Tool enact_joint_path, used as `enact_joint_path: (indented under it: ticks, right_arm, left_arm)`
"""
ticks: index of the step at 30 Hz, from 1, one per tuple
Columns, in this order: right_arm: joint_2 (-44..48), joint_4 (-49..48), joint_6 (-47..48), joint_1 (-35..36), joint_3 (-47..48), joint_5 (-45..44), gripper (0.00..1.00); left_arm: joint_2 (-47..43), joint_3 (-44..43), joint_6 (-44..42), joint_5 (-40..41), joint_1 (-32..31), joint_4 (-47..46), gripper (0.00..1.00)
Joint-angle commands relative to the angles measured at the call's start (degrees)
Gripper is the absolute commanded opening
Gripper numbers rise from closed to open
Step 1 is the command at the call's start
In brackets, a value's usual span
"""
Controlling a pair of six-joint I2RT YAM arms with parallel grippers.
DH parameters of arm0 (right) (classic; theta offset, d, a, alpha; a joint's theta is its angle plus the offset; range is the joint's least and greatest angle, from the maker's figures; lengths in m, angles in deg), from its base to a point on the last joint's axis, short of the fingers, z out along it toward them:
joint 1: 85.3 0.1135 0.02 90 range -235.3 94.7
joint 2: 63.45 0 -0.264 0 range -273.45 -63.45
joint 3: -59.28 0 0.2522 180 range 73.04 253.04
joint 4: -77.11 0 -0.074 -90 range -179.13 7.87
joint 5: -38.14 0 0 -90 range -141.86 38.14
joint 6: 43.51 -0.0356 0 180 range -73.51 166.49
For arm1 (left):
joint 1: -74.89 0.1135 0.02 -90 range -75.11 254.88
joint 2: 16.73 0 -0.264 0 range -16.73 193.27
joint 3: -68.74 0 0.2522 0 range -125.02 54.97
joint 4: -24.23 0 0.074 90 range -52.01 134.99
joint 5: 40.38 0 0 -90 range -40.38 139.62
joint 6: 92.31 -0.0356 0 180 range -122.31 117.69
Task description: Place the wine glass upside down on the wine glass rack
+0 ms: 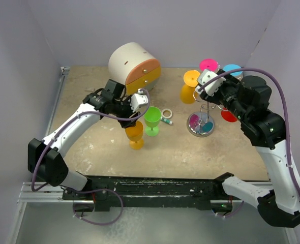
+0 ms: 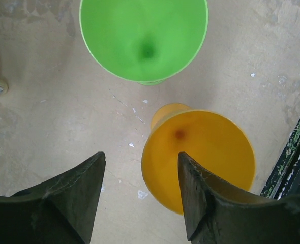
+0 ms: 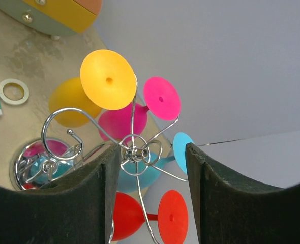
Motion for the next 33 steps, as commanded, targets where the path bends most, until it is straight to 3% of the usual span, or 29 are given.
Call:
enact_joint_path:
  ticks: [1, 11, 19, 33]
  right_arm:
    - [-0.01, -1.15, -0.9, -0.21, -0.57, 1.36, 0.57]
    - [-0.52, -1.46, -0.66, -0.29, -1.38, 1.0, 0.57]
    - [-0.37, -1.0, -0.54, -0.87, -1.26, 1.45, 0.58]
    - [-1.38, -0.17, -0.79, -3.59, -0.55, 2.95, 0.58]
  left_arm:
    - [1.57, -0.13, -1.92, 0.37, -0.88, 1.16, 0.59]
    - [3.04, 0.13, -2.48, 0.83, -1.61, 2.96, 0.26]
    - [1.11, -3.08, -6.59, 4.61, -1.69, 11.67, 0.0]
    - [-10.89, -8.72, -11.98, 14.57, -1.61, 26.04, 0.0]
